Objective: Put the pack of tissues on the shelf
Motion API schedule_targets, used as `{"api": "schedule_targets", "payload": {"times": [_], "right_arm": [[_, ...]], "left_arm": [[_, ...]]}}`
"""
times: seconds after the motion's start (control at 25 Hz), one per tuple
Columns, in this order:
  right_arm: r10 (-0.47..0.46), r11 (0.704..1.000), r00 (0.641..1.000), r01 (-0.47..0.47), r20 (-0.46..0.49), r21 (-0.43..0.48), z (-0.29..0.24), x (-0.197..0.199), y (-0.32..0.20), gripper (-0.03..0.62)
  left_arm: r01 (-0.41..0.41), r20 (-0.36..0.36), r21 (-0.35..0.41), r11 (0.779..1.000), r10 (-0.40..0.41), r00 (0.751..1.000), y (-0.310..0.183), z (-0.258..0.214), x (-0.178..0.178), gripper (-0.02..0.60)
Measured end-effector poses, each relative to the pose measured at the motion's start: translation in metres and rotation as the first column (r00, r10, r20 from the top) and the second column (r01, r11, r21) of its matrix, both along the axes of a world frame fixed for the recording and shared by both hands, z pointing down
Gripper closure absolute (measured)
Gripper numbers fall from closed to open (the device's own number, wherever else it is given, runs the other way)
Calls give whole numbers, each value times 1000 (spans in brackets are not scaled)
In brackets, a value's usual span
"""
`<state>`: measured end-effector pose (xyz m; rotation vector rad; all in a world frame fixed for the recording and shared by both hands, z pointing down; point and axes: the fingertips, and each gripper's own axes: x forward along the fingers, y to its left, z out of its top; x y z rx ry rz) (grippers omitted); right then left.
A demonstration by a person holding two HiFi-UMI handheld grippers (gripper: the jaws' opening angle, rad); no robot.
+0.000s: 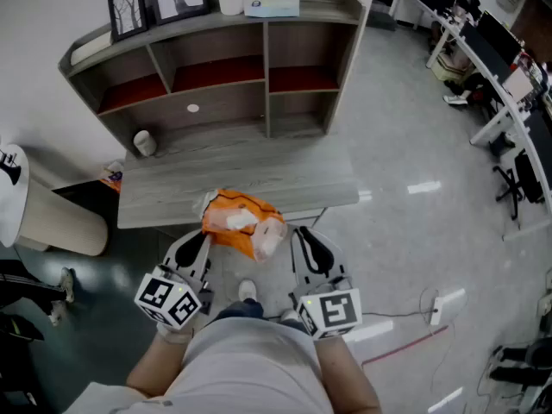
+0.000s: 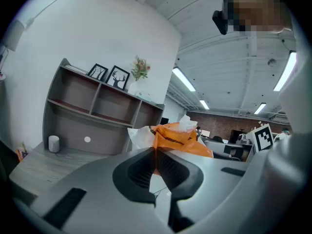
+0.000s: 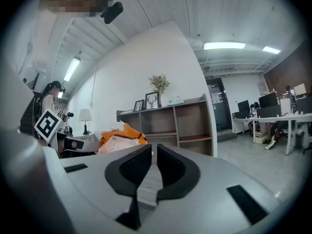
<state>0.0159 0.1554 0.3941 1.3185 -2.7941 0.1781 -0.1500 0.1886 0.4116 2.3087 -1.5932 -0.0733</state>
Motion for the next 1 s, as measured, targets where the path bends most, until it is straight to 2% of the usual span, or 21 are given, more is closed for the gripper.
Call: {"api": "schedule_targets", "payload": {"times": [0.4,0.56,0.76,1.0], "right_arm": [[31,999,1000,-31,3,-17,6,0,-5,548],[76,997,997,-76,16,-5,0,-7,-19,548],[140,990,990,-140,-17,0,6,-39,-54,548],[181,983,983,-181,-27,-4,13,-48,-68,548]], "left_arm": [[-10,-7,-14,1000,10,1000,-8,6,-3,560],[-30,-19,-10,999,30,999,-23,6,-19,560],[-74,-26,5,997,74,997,-66,11,-60,560],[-126,-27,-3,992,126,992,-86,16,-67,560]]}}
